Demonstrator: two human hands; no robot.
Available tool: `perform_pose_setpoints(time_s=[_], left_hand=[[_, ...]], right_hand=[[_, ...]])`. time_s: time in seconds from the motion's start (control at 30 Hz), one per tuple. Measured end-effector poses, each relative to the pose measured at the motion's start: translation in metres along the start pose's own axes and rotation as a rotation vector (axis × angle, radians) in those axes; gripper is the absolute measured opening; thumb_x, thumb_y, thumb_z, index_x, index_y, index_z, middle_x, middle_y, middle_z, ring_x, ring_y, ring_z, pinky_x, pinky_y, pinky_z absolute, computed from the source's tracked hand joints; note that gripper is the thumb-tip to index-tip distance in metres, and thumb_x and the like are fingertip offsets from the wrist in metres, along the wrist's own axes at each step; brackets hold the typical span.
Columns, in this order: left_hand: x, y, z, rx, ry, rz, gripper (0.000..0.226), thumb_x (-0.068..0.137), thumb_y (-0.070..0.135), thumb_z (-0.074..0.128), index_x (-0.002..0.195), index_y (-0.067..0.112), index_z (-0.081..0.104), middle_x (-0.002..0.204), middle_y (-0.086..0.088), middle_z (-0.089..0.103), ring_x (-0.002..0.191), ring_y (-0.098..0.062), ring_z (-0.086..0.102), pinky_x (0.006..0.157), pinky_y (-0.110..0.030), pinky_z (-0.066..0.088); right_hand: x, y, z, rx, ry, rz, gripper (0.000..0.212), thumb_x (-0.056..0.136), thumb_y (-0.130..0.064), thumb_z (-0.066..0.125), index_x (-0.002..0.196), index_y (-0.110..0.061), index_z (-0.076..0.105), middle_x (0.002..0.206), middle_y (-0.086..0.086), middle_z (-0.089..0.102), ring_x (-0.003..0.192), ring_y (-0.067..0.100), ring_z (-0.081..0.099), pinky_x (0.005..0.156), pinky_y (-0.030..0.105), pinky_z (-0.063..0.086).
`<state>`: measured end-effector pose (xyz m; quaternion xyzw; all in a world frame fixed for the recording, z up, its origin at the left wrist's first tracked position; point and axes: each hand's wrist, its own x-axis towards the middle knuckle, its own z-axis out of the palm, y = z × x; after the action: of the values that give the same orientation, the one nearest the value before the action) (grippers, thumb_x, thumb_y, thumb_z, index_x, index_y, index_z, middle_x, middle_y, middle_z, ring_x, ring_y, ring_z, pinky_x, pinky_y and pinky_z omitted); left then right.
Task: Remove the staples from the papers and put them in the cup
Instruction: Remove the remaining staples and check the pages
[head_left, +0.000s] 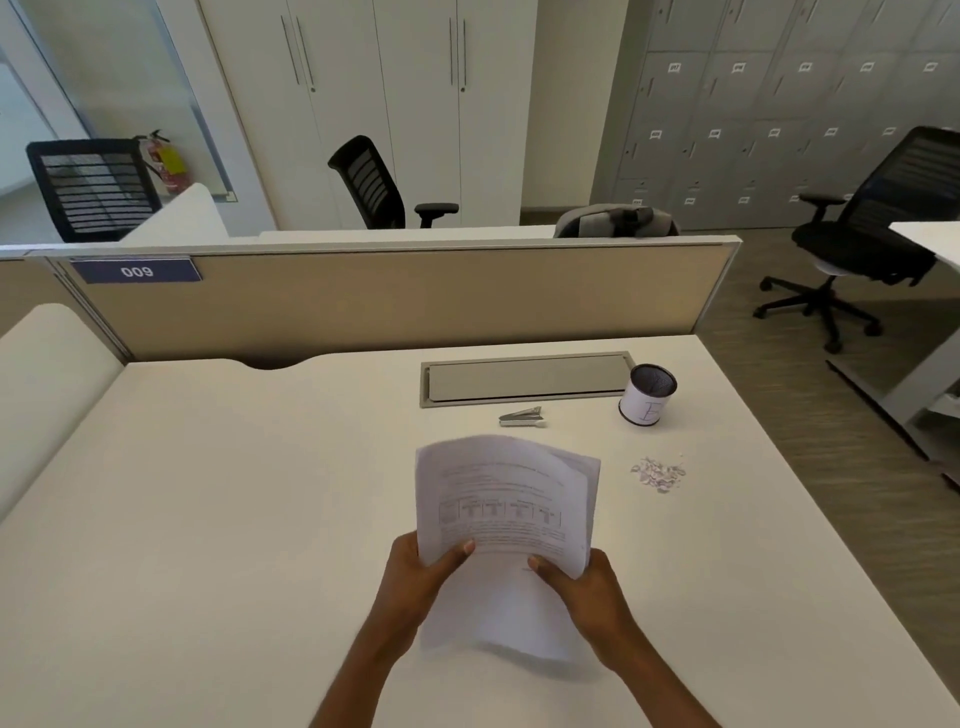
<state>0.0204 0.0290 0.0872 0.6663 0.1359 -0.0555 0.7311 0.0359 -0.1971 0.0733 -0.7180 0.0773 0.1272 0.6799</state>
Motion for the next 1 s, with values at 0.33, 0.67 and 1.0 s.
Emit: perform_pose_setpoints(time_s=[0.33, 0.67, 1.0], left_hand=[[0.026, 0.047, -0.015, -0.172, 0.071, 0.096, 0.035, 0.11, 0.028, 0.054, 0.116, 0.002, 0.077, 0.115, -0.022, 0.08, 0.1, -0.037, 0.078, 0.09, -0.051, 0.064], [0.052, 0.024, -0.018, -0.208, 0.151, 0.002, 0.036, 0.107, 0.029, 0.062, 0.107, -0.004, 0.076, 0.106, -0.026, 0.08, 0.088, -0.036, 0.076, 0.084, -0.049, 0.062], [0.1, -0.029, -0.036, -0.133, 0.234, -0.122, 0.034, 0.107, 0.03, 0.065, 0.097, 0.001, 0.079, 0.102, -0.024, 0.081, 0.087, -0.036, 0.076, 0.09, -0.062, 0.061]], right_hand=[[0.003, -0.01, -0.009, -0.02, -0.148, 0.088, 0.036, 0.085, -0.026, 0.085, 0.118, -0.028, 0.072, 0.108, -0.009, 0.081, 0.098, 0.013, 0.077, 0.087, 0.036, 0.065], [0.007, 0.011, -0.004, 0.024, -0.255, 0.223, 0.049, 0.084, -0.029, 0.086, 0.13, -0.031, 0.069, 0.126, -0.006, 0.076, 0.118, 0.02, 0.071, 0.107, 0.046, 0.055], [0.083, 0.013, -0.007, -0.047, -0.158, 0.331, 0.033, 0.094, -0.022, 0.076, 0.125, -0.014, 0.069, 0.114, 0.003, 0.081, 0.106, 0.025, 0.077, 0.098, 0.047, 0.06]])
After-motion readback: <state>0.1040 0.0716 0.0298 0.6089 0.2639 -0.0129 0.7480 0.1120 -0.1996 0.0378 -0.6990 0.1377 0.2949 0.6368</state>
